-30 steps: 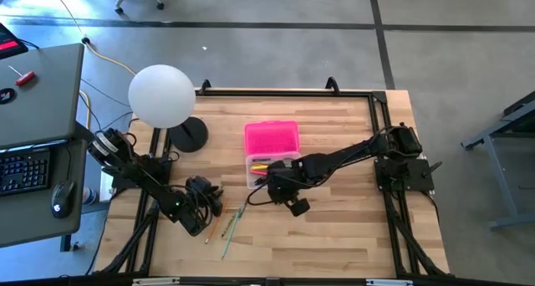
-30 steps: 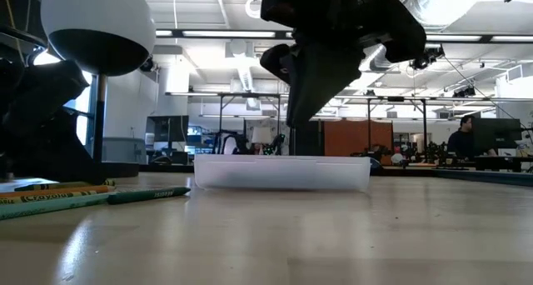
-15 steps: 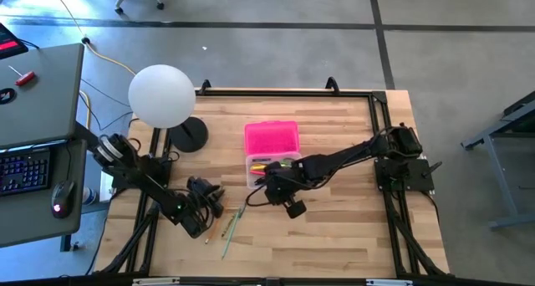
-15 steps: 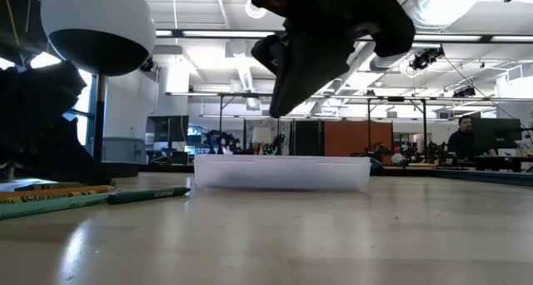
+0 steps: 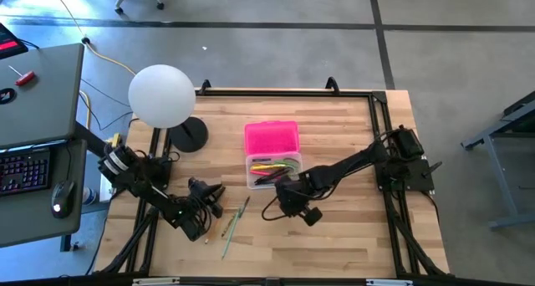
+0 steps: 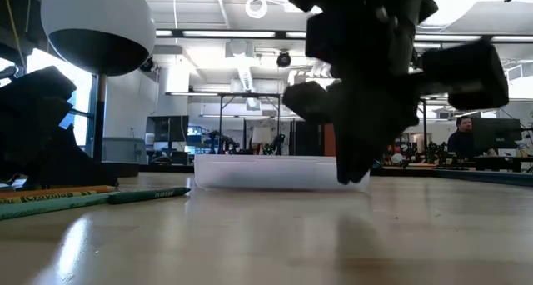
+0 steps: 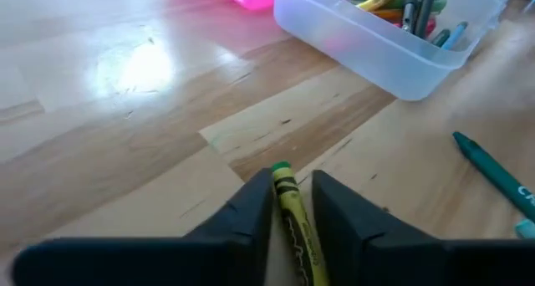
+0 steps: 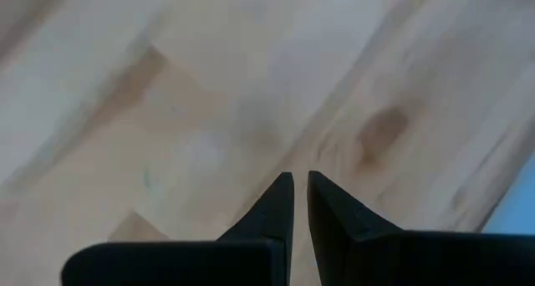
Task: Pick & place school supplies into a supply box
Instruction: Put the top green crayon into the pink supply box
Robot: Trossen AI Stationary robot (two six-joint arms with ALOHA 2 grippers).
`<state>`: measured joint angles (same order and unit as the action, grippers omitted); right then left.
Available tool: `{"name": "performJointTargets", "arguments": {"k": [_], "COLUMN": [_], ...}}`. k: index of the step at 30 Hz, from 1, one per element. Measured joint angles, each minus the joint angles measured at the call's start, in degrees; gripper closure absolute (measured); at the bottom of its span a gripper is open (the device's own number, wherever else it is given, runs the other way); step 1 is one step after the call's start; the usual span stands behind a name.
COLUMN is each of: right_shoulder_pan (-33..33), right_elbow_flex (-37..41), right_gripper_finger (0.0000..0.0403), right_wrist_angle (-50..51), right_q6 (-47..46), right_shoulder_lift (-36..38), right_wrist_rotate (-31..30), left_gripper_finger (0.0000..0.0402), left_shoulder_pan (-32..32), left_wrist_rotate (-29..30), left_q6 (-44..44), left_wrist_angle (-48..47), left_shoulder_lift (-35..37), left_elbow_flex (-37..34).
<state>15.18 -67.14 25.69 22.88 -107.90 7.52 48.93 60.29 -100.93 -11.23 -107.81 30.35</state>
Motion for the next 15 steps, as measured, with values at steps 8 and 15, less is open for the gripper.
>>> {"name": "performJointTargets", "arguments": {"k": [8,15], "right_shoulder_pan": [0.22,0.63], "right_elbow_flex": [0.40,0.40], "right_gripper_finger": [0.0386,0.0386], "right_wrist_angle": [0.19,-0.17], "right_q6": [-1.93,-1.88], "right_shoulder_lift": [-0.02,-0.02], "right_wrist_rotate": [-0.47,-0.30], "left_gripper_finger": [0.0367,0.0332], "left_shoulder_pan": [-2.02,-2.54], "left_wrist_rotate": [0.48,0.53], "left_q6": [-0.52,-1.19], "left_wrist_angle": [0.16,-1.49], "left_shoulder_lift": [0.09,-0.06], "left_elbow_flex": [0.04,1.61]}}
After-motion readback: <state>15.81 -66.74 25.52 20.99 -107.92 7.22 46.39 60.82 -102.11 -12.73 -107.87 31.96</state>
